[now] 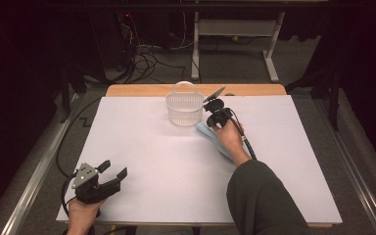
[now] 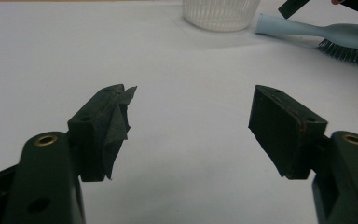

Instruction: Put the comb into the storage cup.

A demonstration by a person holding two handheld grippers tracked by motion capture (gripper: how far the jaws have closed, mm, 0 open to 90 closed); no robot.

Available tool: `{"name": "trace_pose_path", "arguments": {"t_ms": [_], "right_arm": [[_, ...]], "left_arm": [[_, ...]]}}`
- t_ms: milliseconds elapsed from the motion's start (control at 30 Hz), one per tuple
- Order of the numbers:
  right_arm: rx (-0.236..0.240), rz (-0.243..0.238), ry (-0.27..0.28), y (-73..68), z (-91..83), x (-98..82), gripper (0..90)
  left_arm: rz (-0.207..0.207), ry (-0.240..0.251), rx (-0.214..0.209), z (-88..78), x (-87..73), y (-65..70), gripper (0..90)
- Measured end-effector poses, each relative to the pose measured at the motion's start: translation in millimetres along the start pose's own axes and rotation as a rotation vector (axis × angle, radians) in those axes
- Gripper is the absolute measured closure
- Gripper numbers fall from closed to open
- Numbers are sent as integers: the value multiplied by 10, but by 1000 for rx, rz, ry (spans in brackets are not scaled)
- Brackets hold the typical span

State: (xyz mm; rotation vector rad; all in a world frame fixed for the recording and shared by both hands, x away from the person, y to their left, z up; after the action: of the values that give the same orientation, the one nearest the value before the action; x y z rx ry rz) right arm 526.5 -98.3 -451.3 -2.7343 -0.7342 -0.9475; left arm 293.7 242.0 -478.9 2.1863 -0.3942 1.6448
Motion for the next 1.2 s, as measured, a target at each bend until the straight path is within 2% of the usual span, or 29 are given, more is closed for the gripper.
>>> {"name": "trace_pose_path", "arguments": {"t_ms": [300,533,967,1200], "right_arm": [[-17,11,-25,13,136,10,900],[-6,9,-45,-1,152,-8,900],[45,-55,-78,-190,137,-91,900],[74,-73,-85,-279,114,-174,900]], "left_arm": [[2,-2,-3,2,0,1,291],[0,-2,-2,1,-1,3,290],[3,-2,0,-3,-1,4,289],[2,-4,2,-2,-4,5,289]]}}
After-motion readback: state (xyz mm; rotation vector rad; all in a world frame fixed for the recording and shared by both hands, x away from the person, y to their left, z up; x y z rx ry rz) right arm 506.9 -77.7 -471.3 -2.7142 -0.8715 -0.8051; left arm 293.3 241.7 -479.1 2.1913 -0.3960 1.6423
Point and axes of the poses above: each handheld gripper's, and its own axes: z roughly forward along the jaws, x roughly out of its top, y roughly to its right, the point moved 4 cm from there along z, roughly forward along the jaws, and after that the axes turned 12 degrees about y, right-handed, at the moved point
